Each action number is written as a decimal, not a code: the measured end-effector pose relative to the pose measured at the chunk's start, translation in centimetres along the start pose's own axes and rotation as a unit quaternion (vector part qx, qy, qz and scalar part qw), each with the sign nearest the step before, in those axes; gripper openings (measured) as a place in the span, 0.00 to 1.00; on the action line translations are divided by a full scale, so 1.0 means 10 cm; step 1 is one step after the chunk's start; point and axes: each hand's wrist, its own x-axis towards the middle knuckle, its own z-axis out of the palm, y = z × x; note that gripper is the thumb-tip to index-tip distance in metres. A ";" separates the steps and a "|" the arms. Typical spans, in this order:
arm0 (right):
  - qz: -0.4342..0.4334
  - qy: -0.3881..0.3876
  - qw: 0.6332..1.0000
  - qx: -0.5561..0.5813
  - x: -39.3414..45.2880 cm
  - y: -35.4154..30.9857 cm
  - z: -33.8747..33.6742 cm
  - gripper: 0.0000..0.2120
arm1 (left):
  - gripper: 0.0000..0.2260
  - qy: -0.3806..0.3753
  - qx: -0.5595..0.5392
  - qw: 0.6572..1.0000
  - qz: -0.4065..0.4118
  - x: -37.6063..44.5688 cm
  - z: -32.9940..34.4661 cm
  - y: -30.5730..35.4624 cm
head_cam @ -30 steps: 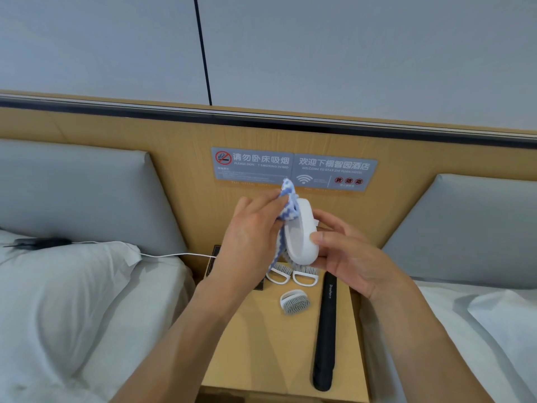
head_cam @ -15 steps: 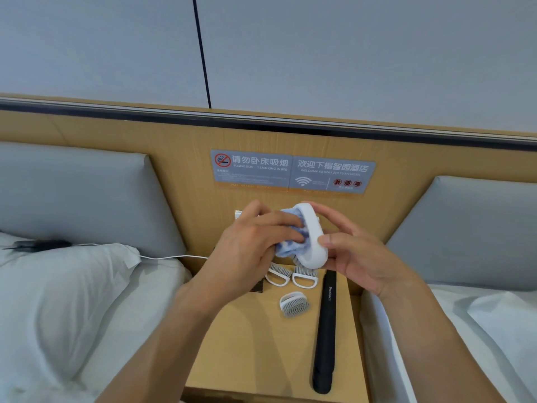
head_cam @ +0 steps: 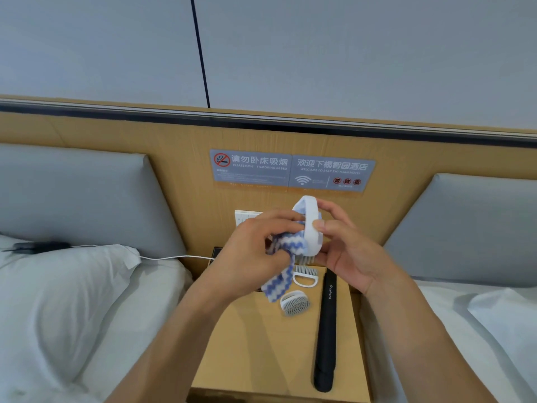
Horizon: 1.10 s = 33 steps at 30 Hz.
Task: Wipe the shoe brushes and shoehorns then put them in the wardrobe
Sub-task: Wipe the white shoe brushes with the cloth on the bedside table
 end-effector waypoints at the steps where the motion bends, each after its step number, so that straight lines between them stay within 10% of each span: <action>1: 0.001 0.013 1.000 0.007 0.00 0.01 0.02 0.30 | 0.18 0.014 -0.028 0.999 -0.013 -0.02 0.03 -0.02; 20: 0.025 0.078 0.995 0.060 -0.01 0.06 0.11 0.25 | 0.19 0.109 -0.160 0.978 -0.083 -0.10 0.08 -0.20; 33: -0.062 0.088 0.974 -0.199 -0.05 0.11 0.23 0.35 | 0.16 0.165 -0.128 0.972 -0.111 0.02 -0.07 -0.19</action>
